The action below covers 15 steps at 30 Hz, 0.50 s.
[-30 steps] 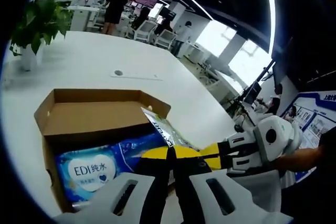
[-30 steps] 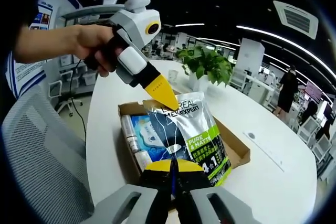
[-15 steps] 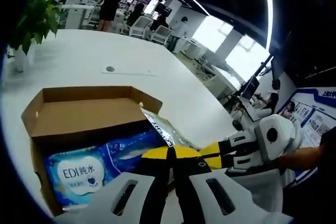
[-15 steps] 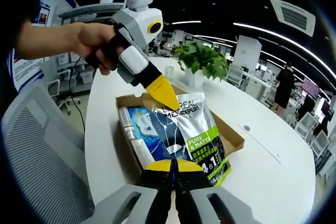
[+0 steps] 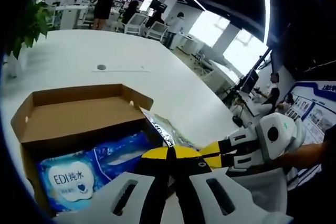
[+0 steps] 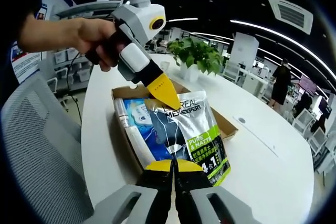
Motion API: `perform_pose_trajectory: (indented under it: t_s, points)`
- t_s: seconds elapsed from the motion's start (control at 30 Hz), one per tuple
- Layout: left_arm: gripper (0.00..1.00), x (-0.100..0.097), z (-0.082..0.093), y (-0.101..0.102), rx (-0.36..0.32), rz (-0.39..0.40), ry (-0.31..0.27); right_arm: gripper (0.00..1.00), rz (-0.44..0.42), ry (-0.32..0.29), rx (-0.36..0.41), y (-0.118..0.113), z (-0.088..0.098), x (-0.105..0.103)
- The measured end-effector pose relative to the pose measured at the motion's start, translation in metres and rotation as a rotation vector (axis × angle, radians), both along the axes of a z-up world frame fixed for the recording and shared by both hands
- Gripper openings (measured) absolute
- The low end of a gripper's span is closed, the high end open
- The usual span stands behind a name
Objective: Operate the shoe box by opening the lid, removing the specified soft item, and placing it in the target area until the item is outside and the box remains undamaged.
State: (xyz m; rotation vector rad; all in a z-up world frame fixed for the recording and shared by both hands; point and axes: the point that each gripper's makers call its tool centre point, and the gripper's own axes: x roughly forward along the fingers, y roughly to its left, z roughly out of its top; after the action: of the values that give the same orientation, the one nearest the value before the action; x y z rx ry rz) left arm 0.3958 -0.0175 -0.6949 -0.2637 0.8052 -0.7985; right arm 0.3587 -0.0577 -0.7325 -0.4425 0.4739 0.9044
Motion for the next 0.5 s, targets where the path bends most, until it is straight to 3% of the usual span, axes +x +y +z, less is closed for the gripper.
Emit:
perform_pose_trajectory:
  t_s: [0.5]
  points:
    - [0.00, 0.005, -0.019, -0.025, 0.042, -0.020, 0.005, 0.00, -0.018, 0.012, -0.022, -0.023, -0.021, 0.004]
